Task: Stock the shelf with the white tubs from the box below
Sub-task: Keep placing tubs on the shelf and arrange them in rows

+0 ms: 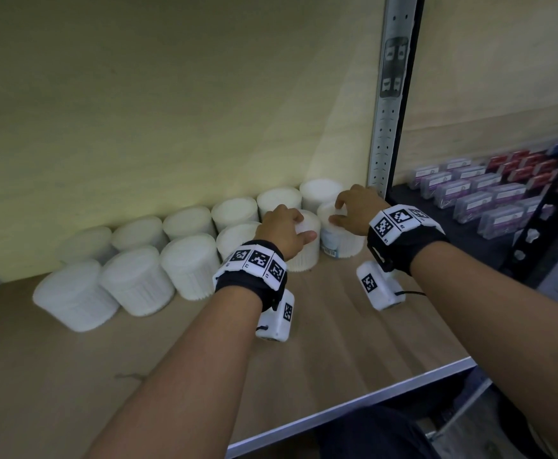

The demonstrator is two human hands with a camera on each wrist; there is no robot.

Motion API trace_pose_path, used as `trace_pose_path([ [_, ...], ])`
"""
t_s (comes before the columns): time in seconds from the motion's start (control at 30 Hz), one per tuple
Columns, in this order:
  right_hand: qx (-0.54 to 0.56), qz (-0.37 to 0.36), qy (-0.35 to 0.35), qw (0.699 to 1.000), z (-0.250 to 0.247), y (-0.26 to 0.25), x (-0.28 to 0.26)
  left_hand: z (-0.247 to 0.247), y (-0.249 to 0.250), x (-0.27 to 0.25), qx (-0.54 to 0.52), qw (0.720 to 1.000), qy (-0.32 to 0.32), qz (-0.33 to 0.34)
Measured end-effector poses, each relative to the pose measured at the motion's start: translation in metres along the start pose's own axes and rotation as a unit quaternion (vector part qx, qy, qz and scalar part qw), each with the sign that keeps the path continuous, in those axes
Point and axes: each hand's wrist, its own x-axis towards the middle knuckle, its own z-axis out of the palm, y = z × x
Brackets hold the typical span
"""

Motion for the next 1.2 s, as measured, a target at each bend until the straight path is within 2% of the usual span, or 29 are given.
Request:
trace_pose_path([
  [0.37, 0.030, -0.024, -0.043, 0.998, -0.006, 0.002, -0.001, 0.001, 0.001, 0.000, 0.006, 1.000, 0.002, 0.000],
  [0.43, 0.041, -0.022, -0.026, 0.999, -0.003, 0.003, 0.002, 0.002, 0.001, 0.001, 0.007, 1.000, 0.002, -0.003],
  [0.57, 0.024, 0.005, 0.054, 0.998, 0.001, 0.002, 0.002, 0.002, 0.000, 0.003, 0.008, 1.000, 0.001, -0.008],
  [0.7, -0.016, 0.016, 0.034, 0.999, 0.010, 0.003, 0.003, 0.002, -0.001, 0.002, 0.013, 1.000, 0.002, -0.001],
  [0.97, -0.021, 0.008, 0.029, 0.999, 0.009, 0.002, 0.005, 0.003, -0.001, 0.002, 0.000, 1.000, 0.005, 0.000],
  [1.2, -0.017, -0.002, -0.017, 1.000, 0.002, 0.001, 0.005, 0.003, -0.002, 0.002, 0.002, 1.000, 0.007, -0.001],
])
